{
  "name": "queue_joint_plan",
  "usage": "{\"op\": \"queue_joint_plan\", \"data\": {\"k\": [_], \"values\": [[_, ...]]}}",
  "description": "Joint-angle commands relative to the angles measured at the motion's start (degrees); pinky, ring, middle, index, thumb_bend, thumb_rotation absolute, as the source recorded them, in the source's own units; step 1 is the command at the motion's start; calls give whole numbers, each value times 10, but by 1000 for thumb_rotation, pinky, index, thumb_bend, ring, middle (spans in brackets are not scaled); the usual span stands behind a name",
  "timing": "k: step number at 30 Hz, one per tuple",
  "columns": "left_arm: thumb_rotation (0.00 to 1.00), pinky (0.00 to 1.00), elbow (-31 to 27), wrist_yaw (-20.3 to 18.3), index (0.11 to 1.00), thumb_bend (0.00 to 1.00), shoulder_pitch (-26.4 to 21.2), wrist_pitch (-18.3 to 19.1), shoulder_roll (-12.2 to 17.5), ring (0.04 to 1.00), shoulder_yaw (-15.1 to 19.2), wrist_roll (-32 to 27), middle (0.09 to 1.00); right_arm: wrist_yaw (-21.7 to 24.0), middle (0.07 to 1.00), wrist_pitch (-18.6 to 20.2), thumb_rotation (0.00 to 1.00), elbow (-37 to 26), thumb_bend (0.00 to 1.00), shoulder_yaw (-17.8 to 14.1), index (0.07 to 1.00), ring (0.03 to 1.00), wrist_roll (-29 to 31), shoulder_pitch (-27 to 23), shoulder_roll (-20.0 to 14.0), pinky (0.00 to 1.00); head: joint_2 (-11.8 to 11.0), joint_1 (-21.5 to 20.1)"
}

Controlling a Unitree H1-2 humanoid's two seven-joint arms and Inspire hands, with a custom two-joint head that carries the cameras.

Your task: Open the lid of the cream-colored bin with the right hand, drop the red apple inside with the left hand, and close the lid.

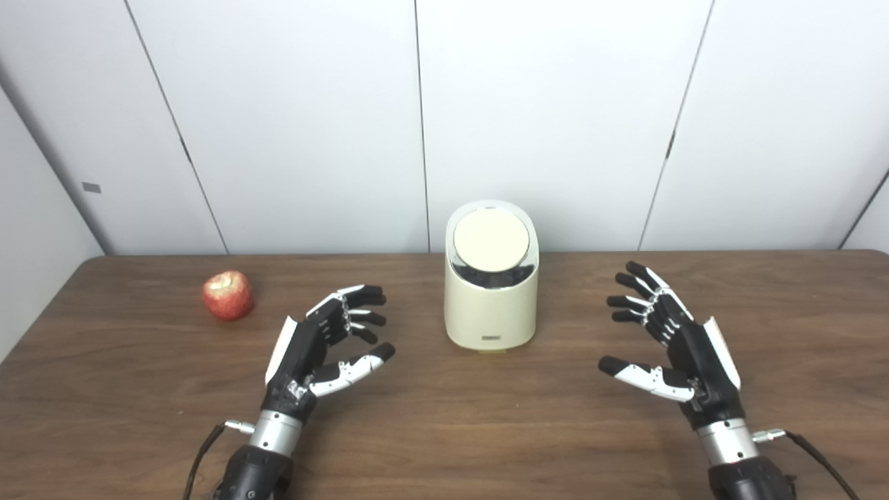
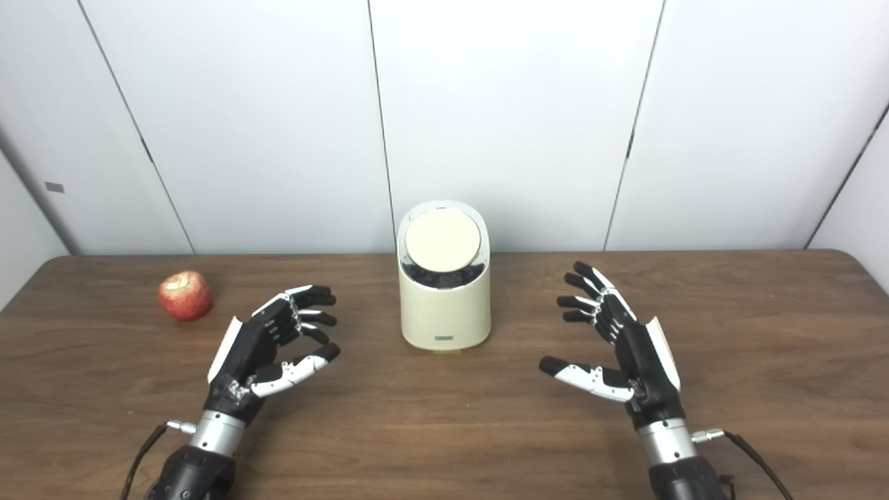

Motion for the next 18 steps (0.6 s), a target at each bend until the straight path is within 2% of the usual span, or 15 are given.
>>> {"op": "queue_joint_plan", "data": {"k": [1, 6, 11, 15, 18], "values": [[109, 537, 33, 6, 762, 647, 19, -11, -12, 651, -5, -3, 744, -1, 879, 7, 343, 14, 697, 8, 907, 795, -1, 18, 9, 702, 0, 0], [107, 533, 42, 4, 763, 635, 14, -17, -10, 651, -5, -3, 741, -1, 892, 89, 383, -64, 741, 14, 929, 794, -22, 3, 6, 690, 0, -5], [113, 528, 46, 8, 764, 639, 11, -21, -11, 647, -6, 6, 741, -5, 887, 140, 377, -103, 773, 21, 926, 785, -46, -24, 2, 667, 0, -3], [99, 542, 46, 8, 765, 631, 11, -20, -13, 653, -5, 3, 741, 5, 905, 177, 369, -122, 774, 28, 934, 822, -57, -50, -6, 726, 0, -1], [87, 549, 46, 11, 765, 629, 11, -18, -14, 654, -5, 5, 740, 7, 912, 205, 373, -136, 770, 37, 941, 834, -75, -68, -11, 735, 0, -1]]}}
